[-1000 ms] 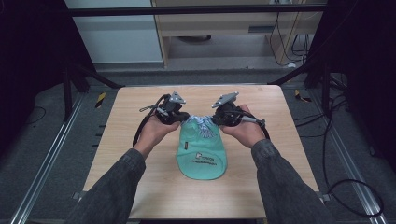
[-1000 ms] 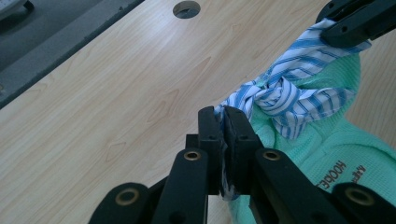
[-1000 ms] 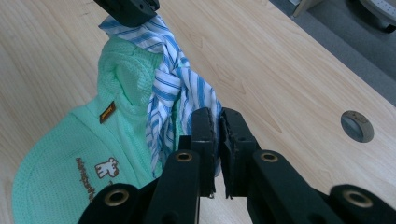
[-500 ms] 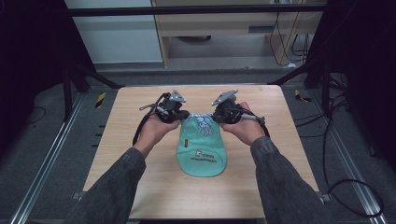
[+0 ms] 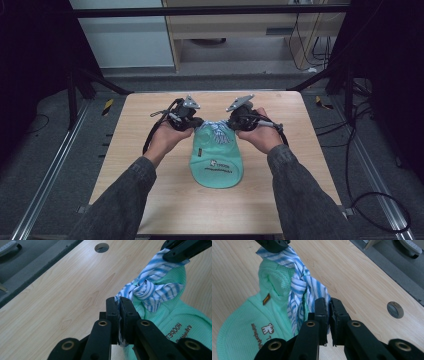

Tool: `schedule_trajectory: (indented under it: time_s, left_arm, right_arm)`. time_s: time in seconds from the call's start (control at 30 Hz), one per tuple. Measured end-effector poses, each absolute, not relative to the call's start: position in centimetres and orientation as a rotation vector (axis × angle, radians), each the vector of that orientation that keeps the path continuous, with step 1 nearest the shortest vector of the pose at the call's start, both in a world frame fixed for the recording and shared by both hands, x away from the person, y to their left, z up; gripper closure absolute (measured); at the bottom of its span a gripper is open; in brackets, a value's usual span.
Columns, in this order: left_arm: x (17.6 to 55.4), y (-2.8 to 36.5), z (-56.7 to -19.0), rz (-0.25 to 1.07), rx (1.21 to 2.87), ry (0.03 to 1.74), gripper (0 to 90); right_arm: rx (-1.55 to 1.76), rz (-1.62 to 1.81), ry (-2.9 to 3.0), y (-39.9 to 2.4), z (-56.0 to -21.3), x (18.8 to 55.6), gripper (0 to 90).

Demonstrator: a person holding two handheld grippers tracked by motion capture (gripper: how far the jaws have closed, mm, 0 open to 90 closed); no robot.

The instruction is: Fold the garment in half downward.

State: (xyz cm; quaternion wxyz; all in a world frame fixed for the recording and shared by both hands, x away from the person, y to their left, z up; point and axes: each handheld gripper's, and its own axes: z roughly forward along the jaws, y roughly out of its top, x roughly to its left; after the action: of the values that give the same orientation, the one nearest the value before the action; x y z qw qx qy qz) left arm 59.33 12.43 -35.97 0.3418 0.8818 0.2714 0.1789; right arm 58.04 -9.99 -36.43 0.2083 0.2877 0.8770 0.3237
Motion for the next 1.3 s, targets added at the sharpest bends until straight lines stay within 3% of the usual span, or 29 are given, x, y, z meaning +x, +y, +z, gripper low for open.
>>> schedule_trajectory:
  time_s: [0.57,1.13,1.3]
  left_arm:
    - [57.5,12.3,-36.7,0.511,2.308,0.660,86.1]
    - [59.4,12.8,-36.9,0.483,2.254,0.726,86.1]
    - [58.4,12.6,-37.3,0.503,2.275,0.692,86.1]
  right_arm:
    - [0.735,0.897,2.423,-9.9,-37.4,56.6,84.8]
    - [0.735,0.904,2.404,-9.6,-37.0,58.0,84.8]
    - [0.716,0.892,2.404,-9.7,-37.7,57.6,84.8]
